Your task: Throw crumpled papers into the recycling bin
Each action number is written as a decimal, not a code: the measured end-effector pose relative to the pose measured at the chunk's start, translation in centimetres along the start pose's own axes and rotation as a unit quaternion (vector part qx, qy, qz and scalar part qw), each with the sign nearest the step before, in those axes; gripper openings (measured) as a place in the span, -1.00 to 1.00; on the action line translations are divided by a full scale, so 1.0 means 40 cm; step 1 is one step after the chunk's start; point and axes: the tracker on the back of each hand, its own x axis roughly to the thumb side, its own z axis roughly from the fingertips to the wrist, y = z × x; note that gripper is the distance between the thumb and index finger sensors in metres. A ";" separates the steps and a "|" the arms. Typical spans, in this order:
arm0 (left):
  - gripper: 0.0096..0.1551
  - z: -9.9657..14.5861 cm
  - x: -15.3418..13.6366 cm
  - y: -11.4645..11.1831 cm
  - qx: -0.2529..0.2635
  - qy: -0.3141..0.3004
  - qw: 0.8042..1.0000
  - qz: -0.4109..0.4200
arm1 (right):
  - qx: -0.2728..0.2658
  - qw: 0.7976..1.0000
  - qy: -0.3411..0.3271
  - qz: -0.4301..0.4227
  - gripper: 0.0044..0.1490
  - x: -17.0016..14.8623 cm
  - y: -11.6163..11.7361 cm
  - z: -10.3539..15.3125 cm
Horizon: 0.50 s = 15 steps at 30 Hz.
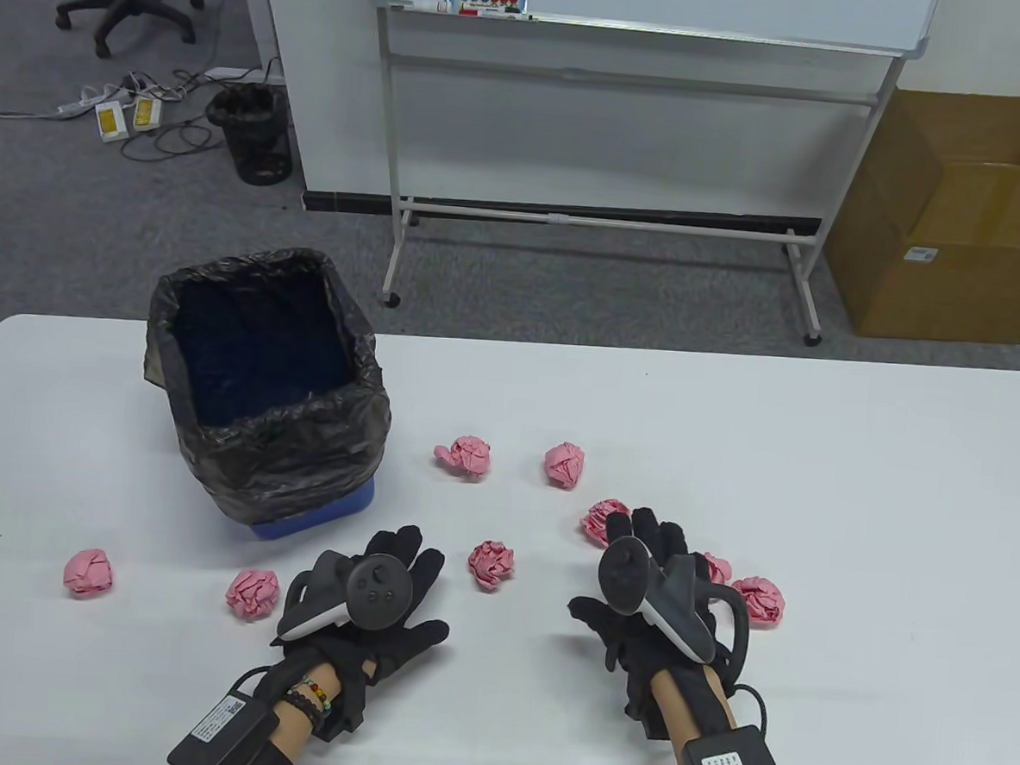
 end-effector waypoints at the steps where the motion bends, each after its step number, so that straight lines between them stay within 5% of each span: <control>1: 0.04 0.000 -0.001 0.001 -0.001 0.001 1.000 0.000 | 0.000 1.000 0.010 0.012 0.36 -0.015 -0.007 -0.007; 15: 0.04 0.000 -0.010 0.008 -0.003 0.003 1.000 0.013 | 0.045 0.991 0.123 0.034 0.39 -0.230 -0.017 -0.084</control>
